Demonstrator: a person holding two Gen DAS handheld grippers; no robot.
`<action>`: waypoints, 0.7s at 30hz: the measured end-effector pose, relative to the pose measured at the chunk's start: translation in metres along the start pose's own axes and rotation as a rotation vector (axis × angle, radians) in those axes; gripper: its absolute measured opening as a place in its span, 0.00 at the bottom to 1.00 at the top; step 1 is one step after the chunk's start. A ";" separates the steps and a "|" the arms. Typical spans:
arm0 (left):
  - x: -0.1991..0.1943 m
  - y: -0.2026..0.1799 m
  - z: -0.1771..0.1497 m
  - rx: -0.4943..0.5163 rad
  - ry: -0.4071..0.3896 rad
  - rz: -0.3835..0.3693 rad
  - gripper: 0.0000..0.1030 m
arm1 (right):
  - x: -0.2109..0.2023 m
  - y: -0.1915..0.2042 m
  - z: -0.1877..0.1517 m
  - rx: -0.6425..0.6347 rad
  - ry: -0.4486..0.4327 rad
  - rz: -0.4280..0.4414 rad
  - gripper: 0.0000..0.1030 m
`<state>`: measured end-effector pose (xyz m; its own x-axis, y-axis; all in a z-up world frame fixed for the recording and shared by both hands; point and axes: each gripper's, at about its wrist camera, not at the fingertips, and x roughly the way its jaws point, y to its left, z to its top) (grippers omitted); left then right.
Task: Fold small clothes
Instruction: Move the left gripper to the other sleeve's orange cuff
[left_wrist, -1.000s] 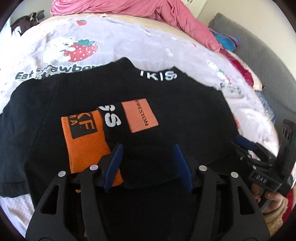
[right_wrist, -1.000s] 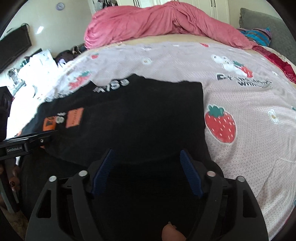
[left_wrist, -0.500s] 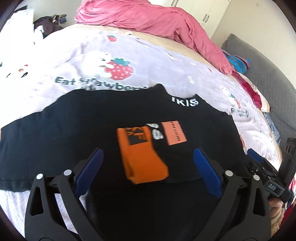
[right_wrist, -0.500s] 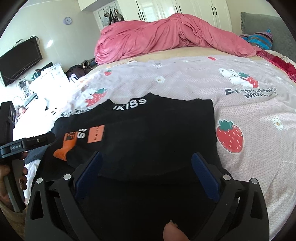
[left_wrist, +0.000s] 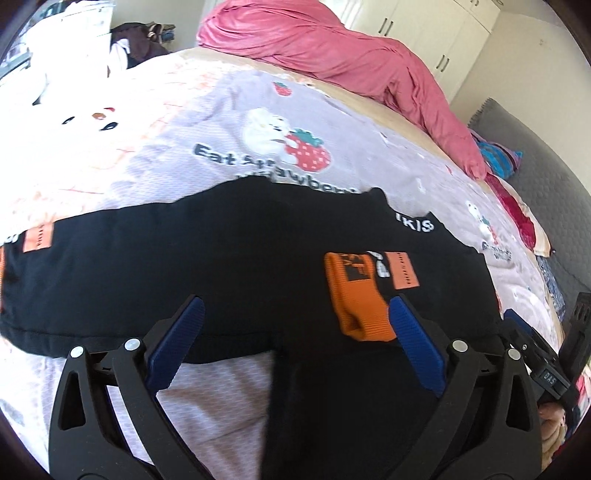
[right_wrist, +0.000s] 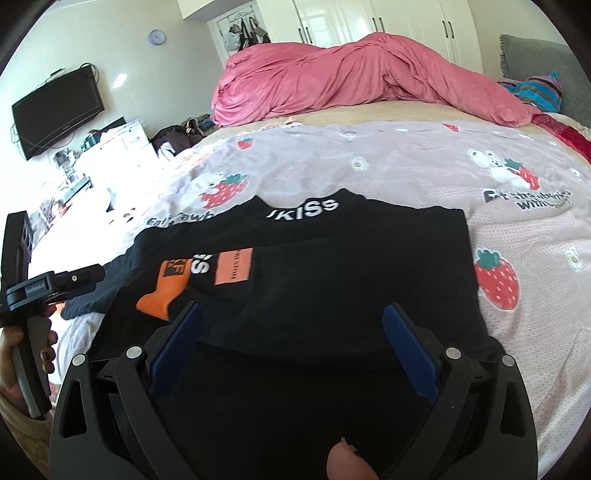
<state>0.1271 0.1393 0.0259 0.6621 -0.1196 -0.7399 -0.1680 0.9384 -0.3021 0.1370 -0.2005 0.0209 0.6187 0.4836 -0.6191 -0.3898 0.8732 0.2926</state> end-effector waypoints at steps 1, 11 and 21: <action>-0.003 0.005 -0.001 -0.008 -0.004 0.008 0.91 | 0.000 0.004 0.000 -0.007 0.002 0.005 0.94; -0.019 0.053 -0.011 -0.101 -0.028 0.063 0.91 | 0.002 0.033 0.001 -0.049 0.001 0.048 0.95; -0.040 0.096 -0.019 -0.198 -0.050 0.077 0.91 | 0.006 0.072 0.003 -0.107 0.006 0.094 0.95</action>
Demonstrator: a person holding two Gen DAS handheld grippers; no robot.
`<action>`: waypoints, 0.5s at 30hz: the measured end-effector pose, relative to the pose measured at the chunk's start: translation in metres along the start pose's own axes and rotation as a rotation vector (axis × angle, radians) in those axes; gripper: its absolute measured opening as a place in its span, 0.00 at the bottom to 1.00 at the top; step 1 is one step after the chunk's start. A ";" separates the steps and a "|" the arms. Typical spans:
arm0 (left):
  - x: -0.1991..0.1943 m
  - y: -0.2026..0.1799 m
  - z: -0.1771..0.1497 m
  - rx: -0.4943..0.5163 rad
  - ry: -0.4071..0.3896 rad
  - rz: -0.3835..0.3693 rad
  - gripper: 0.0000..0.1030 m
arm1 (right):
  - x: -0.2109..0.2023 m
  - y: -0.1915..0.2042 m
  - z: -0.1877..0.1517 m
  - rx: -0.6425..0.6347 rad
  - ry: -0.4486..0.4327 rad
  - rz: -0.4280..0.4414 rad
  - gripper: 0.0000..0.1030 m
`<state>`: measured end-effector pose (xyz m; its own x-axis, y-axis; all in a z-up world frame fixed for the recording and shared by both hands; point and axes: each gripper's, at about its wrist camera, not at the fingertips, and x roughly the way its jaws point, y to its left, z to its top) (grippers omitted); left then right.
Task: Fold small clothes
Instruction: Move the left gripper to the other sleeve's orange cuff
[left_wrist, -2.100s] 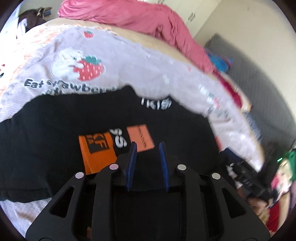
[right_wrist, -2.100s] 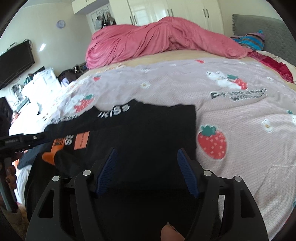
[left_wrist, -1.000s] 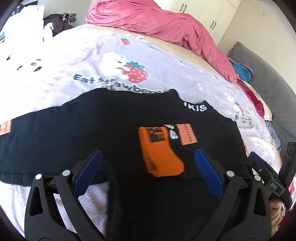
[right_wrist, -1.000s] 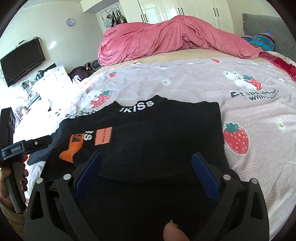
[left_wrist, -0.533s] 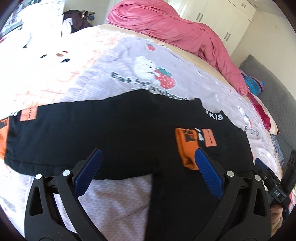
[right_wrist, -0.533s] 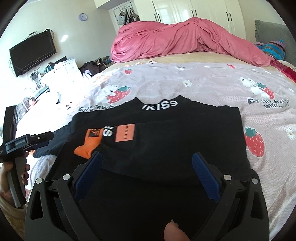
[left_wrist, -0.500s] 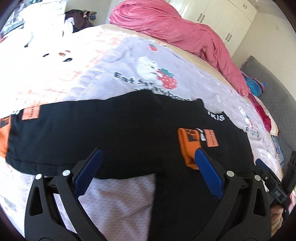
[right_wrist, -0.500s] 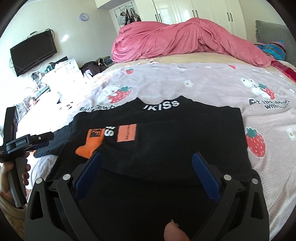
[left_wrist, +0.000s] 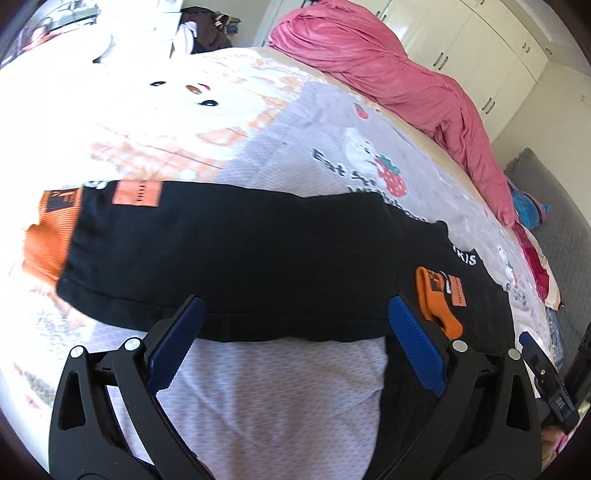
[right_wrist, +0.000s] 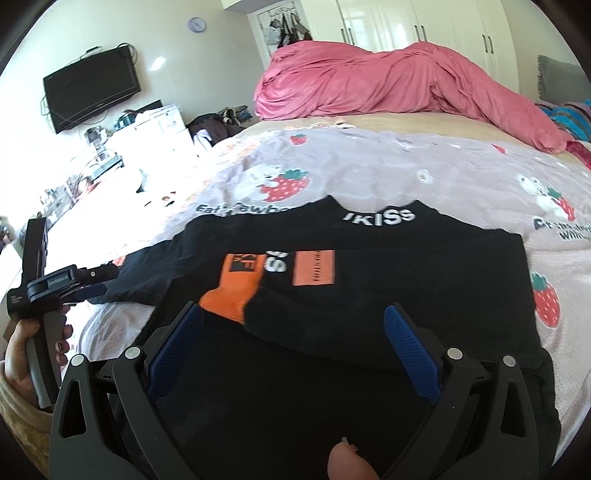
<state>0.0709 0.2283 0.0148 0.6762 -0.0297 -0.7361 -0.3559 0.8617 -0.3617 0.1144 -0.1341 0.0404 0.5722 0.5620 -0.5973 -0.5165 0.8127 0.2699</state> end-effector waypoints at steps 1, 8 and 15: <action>-0.001 0.003 -0.001 -0.005 -0.001 0.002 0.91 | 0.001 0.005 0.001 -0.006 0.000 0.006 0.96; -0.009 0.040 -0.003 -0.077 0.000 0.033 0.91 | 0.008 0.034 0.009 -0.036 0.000 0.051 0.96; -0.026 0.068 0.002 -0.134 -0.047 0.082 0.91 | 0.022 0.067 0.015 -0.077 0.026 0.086 0.96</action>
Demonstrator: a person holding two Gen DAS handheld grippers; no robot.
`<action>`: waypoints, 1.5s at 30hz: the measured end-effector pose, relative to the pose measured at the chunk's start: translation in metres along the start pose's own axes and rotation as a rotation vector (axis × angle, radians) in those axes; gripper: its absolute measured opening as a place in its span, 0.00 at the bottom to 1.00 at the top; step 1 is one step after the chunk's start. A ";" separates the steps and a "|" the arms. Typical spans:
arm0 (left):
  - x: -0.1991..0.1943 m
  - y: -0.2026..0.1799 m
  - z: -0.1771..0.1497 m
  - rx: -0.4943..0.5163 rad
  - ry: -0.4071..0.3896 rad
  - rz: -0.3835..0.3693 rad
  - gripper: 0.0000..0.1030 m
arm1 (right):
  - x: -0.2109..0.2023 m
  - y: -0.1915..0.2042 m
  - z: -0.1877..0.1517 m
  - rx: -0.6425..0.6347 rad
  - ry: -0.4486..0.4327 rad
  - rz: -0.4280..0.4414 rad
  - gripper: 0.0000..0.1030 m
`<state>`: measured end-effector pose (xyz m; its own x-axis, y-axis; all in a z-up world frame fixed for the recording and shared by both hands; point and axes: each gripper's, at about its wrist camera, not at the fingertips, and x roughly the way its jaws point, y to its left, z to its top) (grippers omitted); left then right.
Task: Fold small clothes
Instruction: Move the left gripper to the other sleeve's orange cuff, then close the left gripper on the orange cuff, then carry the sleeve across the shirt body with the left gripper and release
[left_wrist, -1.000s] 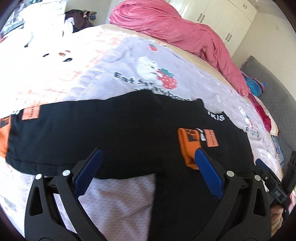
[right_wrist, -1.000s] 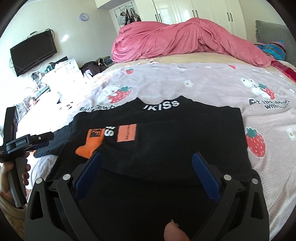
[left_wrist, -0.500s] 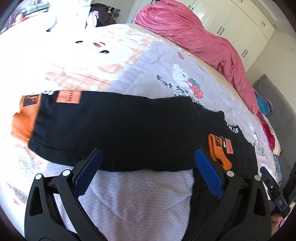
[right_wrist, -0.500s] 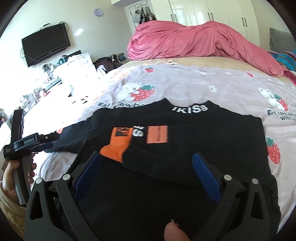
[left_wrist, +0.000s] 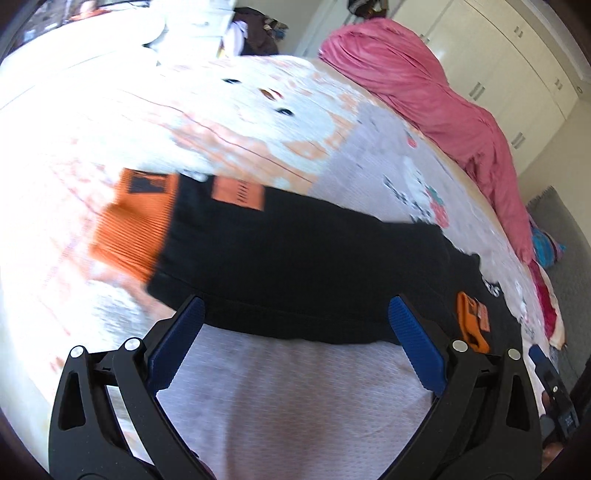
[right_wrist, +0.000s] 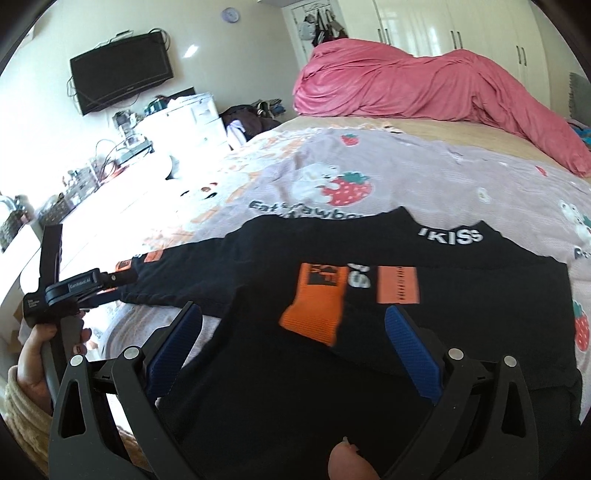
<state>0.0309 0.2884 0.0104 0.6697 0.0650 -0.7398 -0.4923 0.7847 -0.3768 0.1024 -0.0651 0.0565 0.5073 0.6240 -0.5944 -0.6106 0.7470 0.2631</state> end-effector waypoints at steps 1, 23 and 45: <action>-0.003 0.007 0.001 -0.017 -0.007 0.007 0.91 | 0.004 0.006 0.001 -0.010 0.011 0.005 0.96; 0.009 0.069 0.018 -0.241 -0.047 0.086 0.88 | 0.035 0.040 -0.005 -0.077 0.087 0.025 0.96; -0.020 0.023 0.035 -0.128 -0.178 -0.052 0.05 | 0.006 -0.028 -0.026 0.065 0.083 -0.069 0.96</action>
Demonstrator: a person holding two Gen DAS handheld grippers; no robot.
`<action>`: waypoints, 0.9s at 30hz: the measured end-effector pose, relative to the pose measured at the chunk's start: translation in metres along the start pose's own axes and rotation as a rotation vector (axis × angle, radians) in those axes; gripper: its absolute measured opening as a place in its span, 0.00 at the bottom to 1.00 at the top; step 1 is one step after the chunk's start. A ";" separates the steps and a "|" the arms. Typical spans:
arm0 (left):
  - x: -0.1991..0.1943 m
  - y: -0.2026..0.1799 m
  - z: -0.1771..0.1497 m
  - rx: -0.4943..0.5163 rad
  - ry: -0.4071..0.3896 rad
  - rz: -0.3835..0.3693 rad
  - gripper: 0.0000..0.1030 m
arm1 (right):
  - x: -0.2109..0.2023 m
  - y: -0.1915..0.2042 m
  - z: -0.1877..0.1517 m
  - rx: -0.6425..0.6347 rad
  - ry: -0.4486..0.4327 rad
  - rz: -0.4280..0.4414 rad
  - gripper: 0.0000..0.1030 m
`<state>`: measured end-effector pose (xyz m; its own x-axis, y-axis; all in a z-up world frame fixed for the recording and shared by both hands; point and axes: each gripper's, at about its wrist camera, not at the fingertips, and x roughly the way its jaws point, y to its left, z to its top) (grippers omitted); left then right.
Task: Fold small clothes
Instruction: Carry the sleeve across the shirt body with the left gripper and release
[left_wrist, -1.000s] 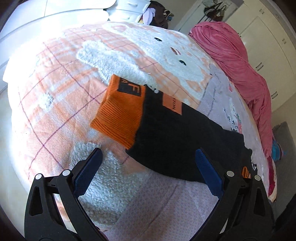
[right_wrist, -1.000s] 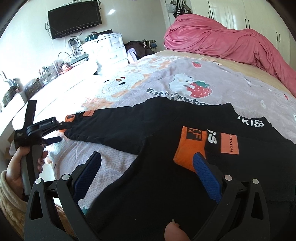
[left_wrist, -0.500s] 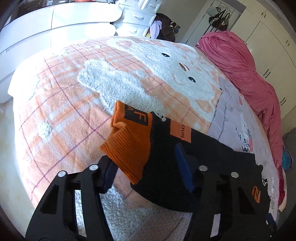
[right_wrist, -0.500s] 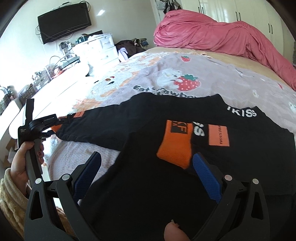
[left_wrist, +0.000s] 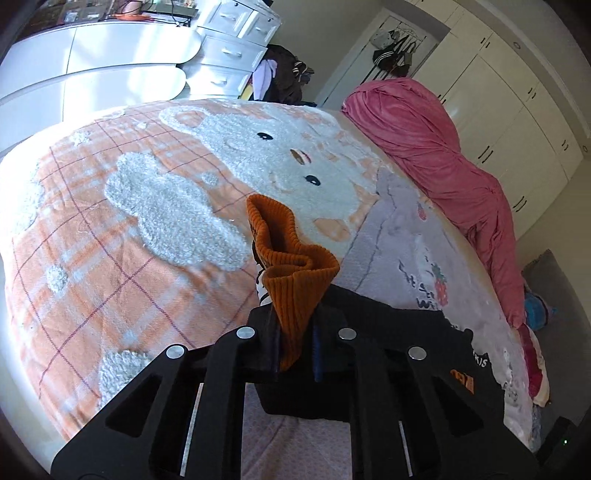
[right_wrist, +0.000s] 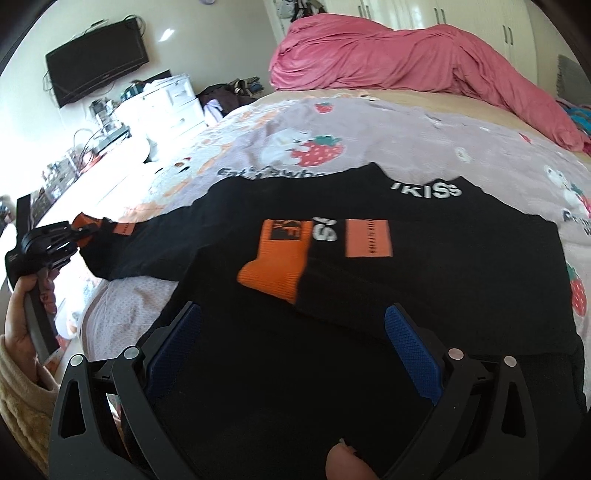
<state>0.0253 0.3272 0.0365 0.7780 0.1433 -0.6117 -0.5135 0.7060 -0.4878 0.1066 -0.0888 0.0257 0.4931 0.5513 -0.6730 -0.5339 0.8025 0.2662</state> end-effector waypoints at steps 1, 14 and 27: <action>-0.002 -0.005 0.000 0.004 -0.005 -0.015 0.05 | -0.002 -0.003 0.000 0.009 -0.004 -0.002 0.96; -0.012 -0.077 -0.012 0.084 -0.020 -0.174 0.05 | -0.029 -0.044 -0.004 0.105 -0.054 -0.038 0.96; 0.004 -0.154 -0.038 0.169 0.035 -0.312 0.05 | -0.044 -0.079 -0.005 0.195 -0.097 -0.054 0.96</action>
<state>0.0944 0.1929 0.0857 0.8734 -0.1194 -0.4721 -0.1837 0.8170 -0.5466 0.1235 -0.1776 0.0312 0.5859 0.5184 -0.6228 -0.3669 0.8550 0.3665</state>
